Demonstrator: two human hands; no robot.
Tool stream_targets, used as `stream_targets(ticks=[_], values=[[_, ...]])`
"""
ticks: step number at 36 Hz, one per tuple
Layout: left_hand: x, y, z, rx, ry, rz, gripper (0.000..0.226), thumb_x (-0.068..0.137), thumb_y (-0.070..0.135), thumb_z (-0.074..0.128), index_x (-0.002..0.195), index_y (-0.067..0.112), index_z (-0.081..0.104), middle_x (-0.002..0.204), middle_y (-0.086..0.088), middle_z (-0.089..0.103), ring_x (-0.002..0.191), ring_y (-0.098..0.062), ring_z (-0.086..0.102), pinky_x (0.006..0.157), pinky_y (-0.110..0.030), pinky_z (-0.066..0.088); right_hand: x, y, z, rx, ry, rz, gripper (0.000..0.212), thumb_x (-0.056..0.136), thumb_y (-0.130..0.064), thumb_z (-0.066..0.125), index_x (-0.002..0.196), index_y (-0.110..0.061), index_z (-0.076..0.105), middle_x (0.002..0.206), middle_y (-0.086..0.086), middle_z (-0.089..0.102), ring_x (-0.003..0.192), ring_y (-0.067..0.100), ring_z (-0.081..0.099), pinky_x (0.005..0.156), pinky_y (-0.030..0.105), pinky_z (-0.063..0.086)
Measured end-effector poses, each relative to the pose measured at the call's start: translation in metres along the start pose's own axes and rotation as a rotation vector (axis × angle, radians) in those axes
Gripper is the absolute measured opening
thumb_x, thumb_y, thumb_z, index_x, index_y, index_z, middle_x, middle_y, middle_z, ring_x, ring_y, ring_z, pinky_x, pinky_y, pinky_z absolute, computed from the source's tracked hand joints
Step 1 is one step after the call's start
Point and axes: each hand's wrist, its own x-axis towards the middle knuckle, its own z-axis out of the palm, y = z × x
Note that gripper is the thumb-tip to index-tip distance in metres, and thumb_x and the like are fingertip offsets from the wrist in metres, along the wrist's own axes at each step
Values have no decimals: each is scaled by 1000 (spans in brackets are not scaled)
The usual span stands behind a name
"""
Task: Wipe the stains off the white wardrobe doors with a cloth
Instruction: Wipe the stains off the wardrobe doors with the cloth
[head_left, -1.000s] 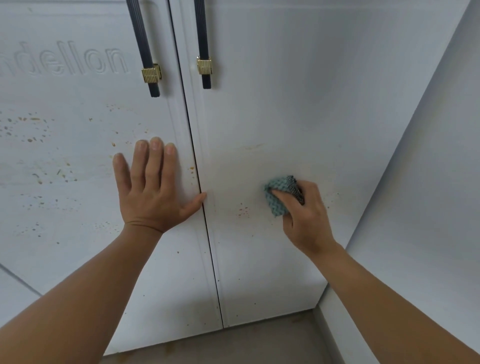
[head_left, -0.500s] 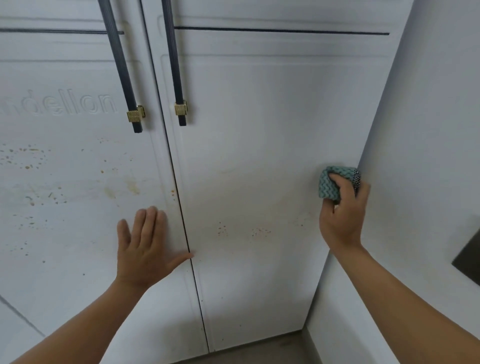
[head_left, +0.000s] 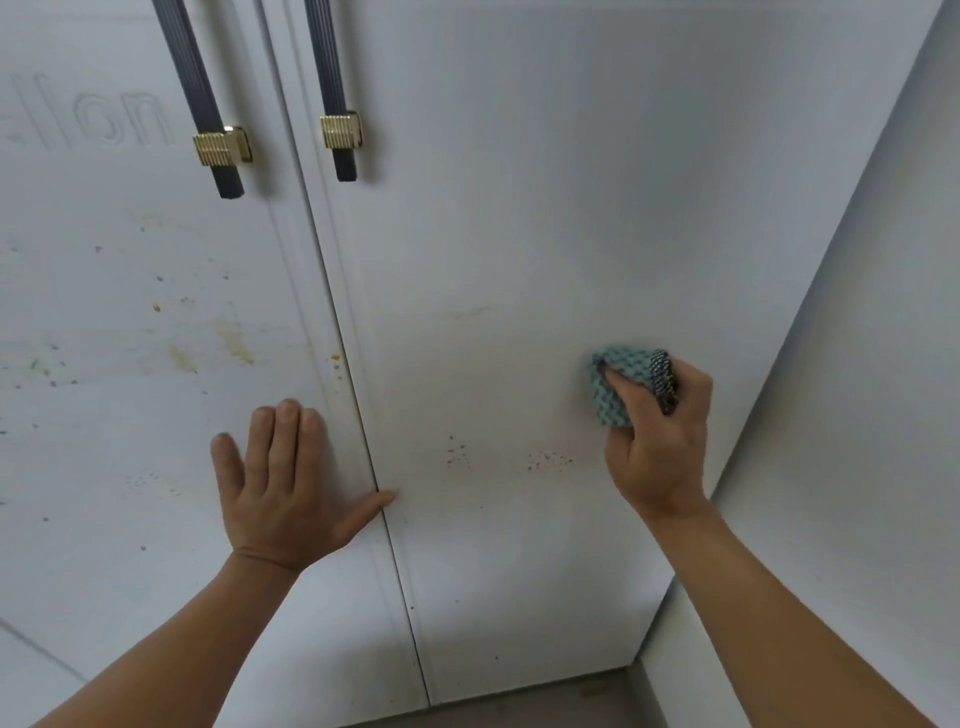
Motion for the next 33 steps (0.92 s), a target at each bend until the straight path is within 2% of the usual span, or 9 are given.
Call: stream_targets(ticks=[4, 10, 14, 19, 21, 24, 26, 30, 33], values=[[0, 2, -1, 11, -3, -5, 121, 71, 93, 54, 142, -5, 47, 153, -24, 38, 152, -38, 29, 111, -64, 32, 7, -13, 5, 23, 185, 324, 33, 90, 3, 51, 120, -1, 64, 117, 33, 47, 108, 44, 53, 93, 51, 53], [0, 1, 1, 3, 2, -7, 124, 72, 92, 55, 146, -6, 45, 155, -25, 36, 149, -40, 32, 112, -65, 31, -9, -30, 11, 63, -53, -50, 34, 90, -5, 52, 122, -15, 59, 126, 13, 41, 109, 40, 49, 89, 46, 54], [-1, 2, 2, 4, 19, -3, 128, 73, 92, 55, 153, -6, 39, 158, -25, 35, 154, -38, 26, 115, -64, 27, -8, -30, 11, 51, 37, 146, 37, 87, 2, 55, 121, -10, 63, 124, 11, 42, 107, 45, 54, 85, 54, 54], [-1, 2, 2, 7, 26, -6, 123, 71, 91, 57, 144, -6, 46, 155, -25, 37, 155, -37, 25, 117, -63, 25, -17, -35, 10, 59, -100, -76, 34, 86, -1, 53, 113, -9, 72, 121, 12, 45, 103, 37, 51, 80, 47, 52], [-1, 3, 2, 5, 31, 3, 122, 72, 91, 57, 145, -6, 45, 156, -25, 36, 155, -38, 25, 119, -62, 22, -11, -28, 3, 56, -24, 24, 33, 86, 2, 56, 112, -4, 74, 120, 13, 46, 103, 39, 53, 86, 46, 52], [0, 2, 2, 6, 35, -4, 125, 72, 91, 56, 150, -6, 42, 157, -24, 35, 155, -37, 23, 121, -61, 20, 7, -6, -12, -1, 188, 236, 35, 86, 7, 55, 117, 0, 69, 115, 28, 48, 103, 41, 55, 102, 30, 45], [0, 2, 2, 1, 39, -1, 128, 72, 92, 56, 153, -5, 39, 157, -24, 35, 155, -37, 24, 121, -61, 20, 22, 15, -22, -37, 263, 333, 38, 86, 10, 53, 119, 2, 68, 113, 35, 49, 105, 43, 56, 99, 37, 50], [0, 2, 2, -5, 54, -1, 124, 71, 91, 58, 148, -5, 44, 155, -24, 37, 155, -36, 24, 119, -61, 24, 28, 35, -25, -57, 300, 449, 37, 91, 6, 49, 125, 4, 64, 119, 34, 48, 109, 42, 57, 99, 31, 49], [-1, 2, 3, -8, 65, 0, 129, 71, 91, 59, 153, -6, 38, 157, -24, 35, 154, -37, 25, 119, -62, 23, 8, 20, -14, -60, 219, 344, 37, 90, 4, 50, 123, 2, 65, 118, 33, 48, 106, 45, 56, 100, 37, 48]])
